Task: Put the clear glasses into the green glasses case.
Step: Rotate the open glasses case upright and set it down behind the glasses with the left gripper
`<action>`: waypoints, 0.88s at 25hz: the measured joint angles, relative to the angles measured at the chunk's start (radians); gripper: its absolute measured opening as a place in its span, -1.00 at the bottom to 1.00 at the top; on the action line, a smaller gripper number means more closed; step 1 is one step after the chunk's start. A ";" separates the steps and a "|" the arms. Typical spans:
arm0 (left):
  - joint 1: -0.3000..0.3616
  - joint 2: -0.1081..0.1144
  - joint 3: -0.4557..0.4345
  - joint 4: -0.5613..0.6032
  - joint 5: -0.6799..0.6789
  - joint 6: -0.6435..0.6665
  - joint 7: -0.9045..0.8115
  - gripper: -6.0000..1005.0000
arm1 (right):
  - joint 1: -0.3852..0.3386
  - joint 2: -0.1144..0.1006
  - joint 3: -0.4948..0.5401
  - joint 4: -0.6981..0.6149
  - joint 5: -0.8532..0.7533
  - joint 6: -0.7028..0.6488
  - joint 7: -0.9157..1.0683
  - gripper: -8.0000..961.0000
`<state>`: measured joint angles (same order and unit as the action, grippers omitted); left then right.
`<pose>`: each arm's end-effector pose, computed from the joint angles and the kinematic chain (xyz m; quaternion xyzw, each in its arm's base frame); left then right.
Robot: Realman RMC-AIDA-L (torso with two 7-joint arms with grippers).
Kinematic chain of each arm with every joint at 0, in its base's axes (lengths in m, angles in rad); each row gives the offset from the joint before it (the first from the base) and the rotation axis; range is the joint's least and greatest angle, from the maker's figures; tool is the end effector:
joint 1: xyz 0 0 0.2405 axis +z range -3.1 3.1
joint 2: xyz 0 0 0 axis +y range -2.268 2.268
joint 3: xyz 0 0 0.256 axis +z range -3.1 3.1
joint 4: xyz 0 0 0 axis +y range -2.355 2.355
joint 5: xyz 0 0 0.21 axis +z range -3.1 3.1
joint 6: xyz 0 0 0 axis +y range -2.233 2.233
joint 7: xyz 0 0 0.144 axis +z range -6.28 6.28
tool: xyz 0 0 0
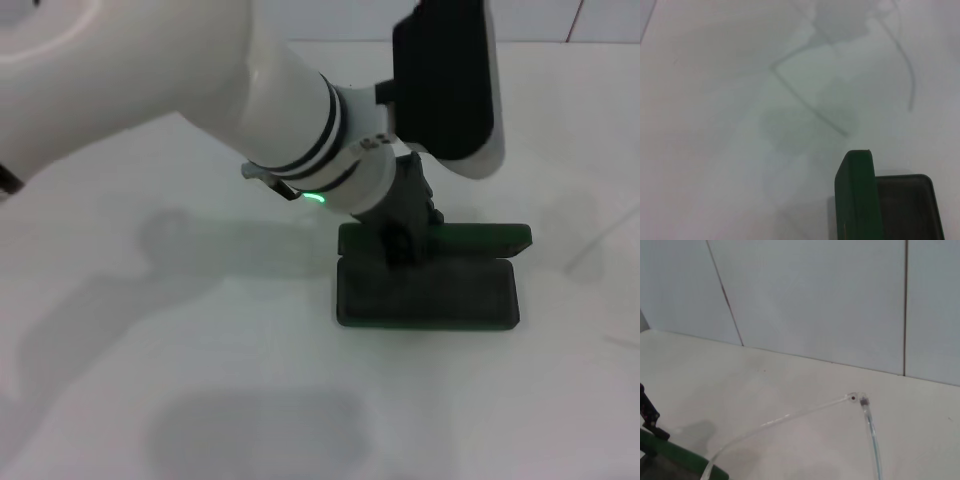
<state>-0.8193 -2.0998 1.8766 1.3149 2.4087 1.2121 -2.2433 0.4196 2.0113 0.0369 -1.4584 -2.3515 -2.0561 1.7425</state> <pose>-0.0556 0.3364 -0.1041 -0.9805 0.1001 0.1377 0.0981 0.3161 0.2347 0.2088 -0.8551 0.3467 0.1422 0.3585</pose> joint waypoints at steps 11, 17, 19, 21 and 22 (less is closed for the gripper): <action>0.004 0.000 0.006 -0.008 -0.001 -0.044 0.000 -0.57 | 0.008 -0.008 -0.003 0.032 0.000 0.016 -0.003 -0.83; 0.006 0.001 0.014 -0.003 0.001 -0.047 -0.015 -0.57 | 0.008 -0.010 0.001 0.049 0.000 0.026 -0.011 -0.83; 0.006 0.002 0.017 -0.002 0.001 -0.045 -0.013 -0.49 | 0.005 -0.010 0.001 0.058 0.001 0.031 -0.014 -0.83; 0.006 0.002 0.018 -0.002 -0.001 -0.042 -0.011 -0.34 | 0.001 -0.011 0.001 0.065 0.004 0.036 -0.015 -0.83; 0.006 0.003 0.018 -0.002 -0.002 -0.042 -0.010 -0.33 | 0.000 -0.011 0.001 0.066 0.005 0.037 -0.015 -0.83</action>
<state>-0.8130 -2.0972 1.8946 1.3131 2.4065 1.1700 -2.2535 0.4198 2.0002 0.0381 -1.3921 -2.3463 -2.0190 1.7276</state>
